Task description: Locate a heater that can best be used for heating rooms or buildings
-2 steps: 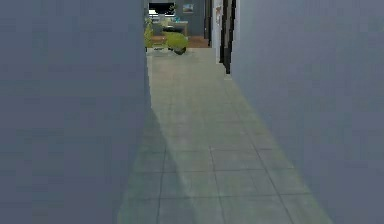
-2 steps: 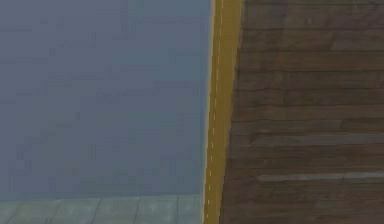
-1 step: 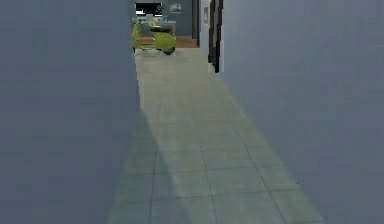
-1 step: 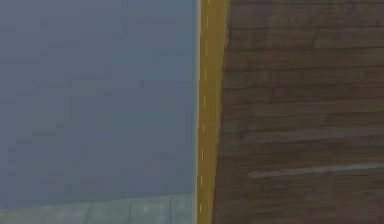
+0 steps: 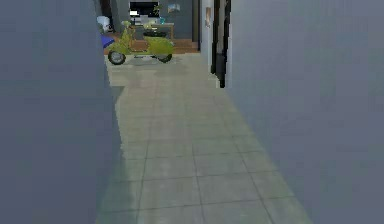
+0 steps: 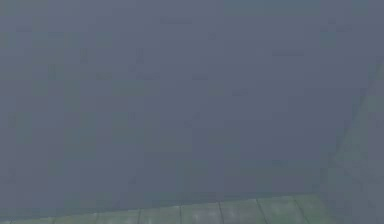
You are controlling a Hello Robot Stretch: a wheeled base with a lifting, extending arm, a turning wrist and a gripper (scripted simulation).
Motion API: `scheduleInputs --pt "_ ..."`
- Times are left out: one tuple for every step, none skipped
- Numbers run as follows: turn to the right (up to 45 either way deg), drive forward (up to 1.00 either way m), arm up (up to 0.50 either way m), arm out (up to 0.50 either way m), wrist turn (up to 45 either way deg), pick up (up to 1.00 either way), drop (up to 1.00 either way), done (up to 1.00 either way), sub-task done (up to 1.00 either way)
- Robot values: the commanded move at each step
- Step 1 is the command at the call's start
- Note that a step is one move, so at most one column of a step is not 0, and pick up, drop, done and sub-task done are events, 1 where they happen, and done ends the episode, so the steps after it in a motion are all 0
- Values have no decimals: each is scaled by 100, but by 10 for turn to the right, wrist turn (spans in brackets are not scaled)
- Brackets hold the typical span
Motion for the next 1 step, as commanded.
scheduleInputs --pt "30 0 0 0 0 0 0 0 0"
